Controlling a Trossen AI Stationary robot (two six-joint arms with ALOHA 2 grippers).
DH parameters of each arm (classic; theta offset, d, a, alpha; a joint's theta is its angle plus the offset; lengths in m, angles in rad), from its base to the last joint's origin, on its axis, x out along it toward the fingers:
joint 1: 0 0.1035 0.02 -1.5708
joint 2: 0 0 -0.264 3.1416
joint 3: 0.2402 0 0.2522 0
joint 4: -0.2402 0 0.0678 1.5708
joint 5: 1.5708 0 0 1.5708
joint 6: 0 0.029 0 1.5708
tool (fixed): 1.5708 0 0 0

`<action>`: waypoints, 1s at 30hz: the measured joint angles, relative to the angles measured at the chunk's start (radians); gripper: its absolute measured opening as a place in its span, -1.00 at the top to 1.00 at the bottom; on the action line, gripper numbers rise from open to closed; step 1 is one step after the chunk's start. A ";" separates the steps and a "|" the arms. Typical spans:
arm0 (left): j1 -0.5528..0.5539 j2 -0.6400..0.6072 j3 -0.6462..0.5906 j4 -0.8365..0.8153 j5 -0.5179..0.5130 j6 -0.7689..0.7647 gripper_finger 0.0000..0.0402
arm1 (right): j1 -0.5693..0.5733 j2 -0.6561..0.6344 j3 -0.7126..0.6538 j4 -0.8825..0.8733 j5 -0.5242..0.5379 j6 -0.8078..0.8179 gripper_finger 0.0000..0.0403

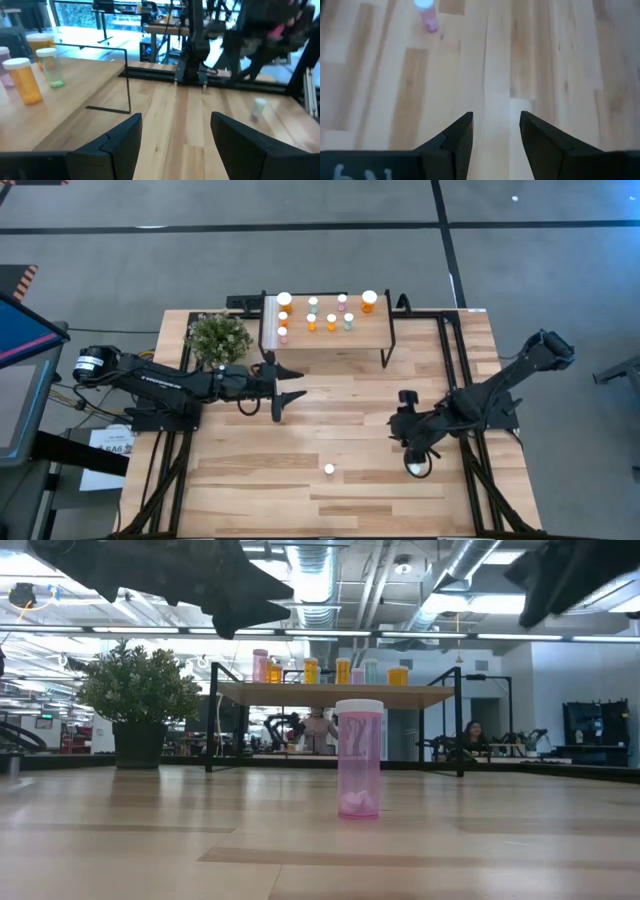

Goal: Pick and place medicine bottles onto shelf by color
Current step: Put the small blue pill bottle on the shelf

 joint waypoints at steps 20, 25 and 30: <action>0.000 0.000 0.000 -0.063 0.087 0.023 -0.12 | 0.113 0.197 0.167 -0.229 -0.319 0.517 0.10; 0.000 0.000 0.000 -0.071 0.099 -0.018 -0.12 | 0.164 0.193 0.154 -0.233 -0.318 0.624 0.10; 0.000 0.000 0.000 -0.070 0.126 -0.019 -0.12 | 0.237 0.194 0.123 -0.215 -0.294 0.741 0.10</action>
